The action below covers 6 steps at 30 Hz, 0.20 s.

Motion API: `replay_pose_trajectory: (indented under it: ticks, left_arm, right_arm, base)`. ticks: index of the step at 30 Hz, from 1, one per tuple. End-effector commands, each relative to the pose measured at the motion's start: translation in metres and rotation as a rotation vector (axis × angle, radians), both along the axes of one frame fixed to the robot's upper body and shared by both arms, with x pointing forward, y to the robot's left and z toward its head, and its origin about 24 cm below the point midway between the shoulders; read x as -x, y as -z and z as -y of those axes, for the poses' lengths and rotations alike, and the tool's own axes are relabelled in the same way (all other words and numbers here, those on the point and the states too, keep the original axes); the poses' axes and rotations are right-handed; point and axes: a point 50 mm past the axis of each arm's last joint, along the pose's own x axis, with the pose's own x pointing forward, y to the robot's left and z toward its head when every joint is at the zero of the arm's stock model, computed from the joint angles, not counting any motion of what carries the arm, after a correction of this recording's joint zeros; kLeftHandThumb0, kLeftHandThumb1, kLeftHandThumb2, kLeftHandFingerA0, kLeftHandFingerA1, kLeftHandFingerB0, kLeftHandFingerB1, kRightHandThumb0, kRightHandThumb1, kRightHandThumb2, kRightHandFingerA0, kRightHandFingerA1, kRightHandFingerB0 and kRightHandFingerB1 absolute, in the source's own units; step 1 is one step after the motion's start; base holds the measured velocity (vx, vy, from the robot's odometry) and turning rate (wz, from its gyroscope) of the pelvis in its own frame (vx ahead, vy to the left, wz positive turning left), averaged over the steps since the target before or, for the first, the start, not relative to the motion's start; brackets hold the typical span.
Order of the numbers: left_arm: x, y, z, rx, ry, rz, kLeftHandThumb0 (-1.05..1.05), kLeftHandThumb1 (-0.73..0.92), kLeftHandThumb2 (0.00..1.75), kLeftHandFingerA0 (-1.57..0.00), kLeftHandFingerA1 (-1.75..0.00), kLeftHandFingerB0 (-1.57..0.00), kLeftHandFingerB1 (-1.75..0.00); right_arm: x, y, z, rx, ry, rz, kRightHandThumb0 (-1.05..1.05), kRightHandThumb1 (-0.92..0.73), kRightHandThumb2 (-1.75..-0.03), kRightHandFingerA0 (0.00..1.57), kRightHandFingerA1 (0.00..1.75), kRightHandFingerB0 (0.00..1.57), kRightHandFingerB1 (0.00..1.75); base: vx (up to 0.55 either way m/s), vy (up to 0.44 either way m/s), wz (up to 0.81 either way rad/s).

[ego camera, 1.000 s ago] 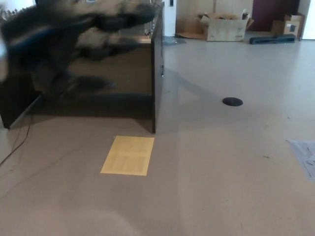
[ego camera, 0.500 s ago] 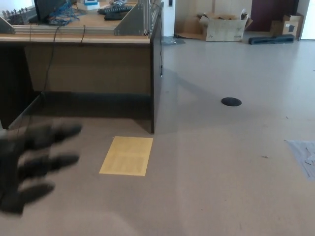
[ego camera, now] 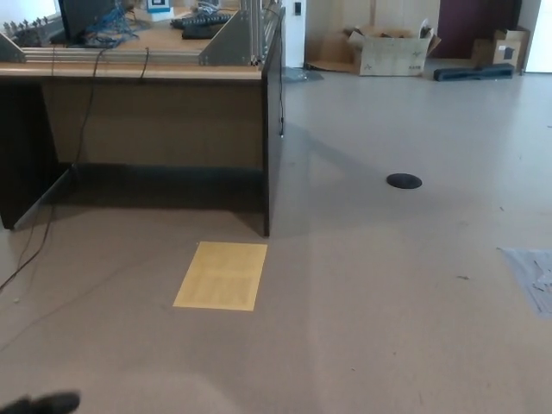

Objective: The robot extends its left hand to pick up an emotional support dumpling from the palm of a person and brings its hand down by its side. Then it extends its arm again to hand the dumpling back to the person.

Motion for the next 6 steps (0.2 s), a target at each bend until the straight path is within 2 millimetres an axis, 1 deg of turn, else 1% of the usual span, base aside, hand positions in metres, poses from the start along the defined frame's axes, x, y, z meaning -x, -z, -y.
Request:
replay_pose_trajectory:
  ticks: [1,3,6]
  left_arm:
    - [0.0463,0.0552,-0.0295,-0.347,-0.325,0.083,-0.72,0.74,0.62,-0.26,-0.36,-0.18,-0.27]
    - [0.0455,0.056,-0.0294,-0.374,-0.323,0.07,-0.73,0.72,0.63,-0.27,-0.36,-0.19,-0.28]
    - [0.0457,0.0567,-0.0285,-0.377,-0.319,0.071,-0.72,0.72,0.62,-0.27,-0.36,-0.18,-0.27]
  right_arm:
    - [0.0169,0.0089,0.0096,-0.009,0.059,-0.015,-0.51,-0.59,-0.58,0.76,0.46,0.39,0.33]
    - [0.0163,0.0091,0.0089,-0.012,0.065,-0.016,-0.51,-0.59,-0.58,0.75,0.47,0.4,0.33]
    - [0.0169,0.0093,0.0092,-0.007,0.067,-0.018,-0.52,-0.59,-0.58,0.75,0.46,0.4,0.33]
  base:
    - [0.0,0.0,0.0]
    - [0.0,0.0,0.0]
    - [0.0,0.0,0.0]
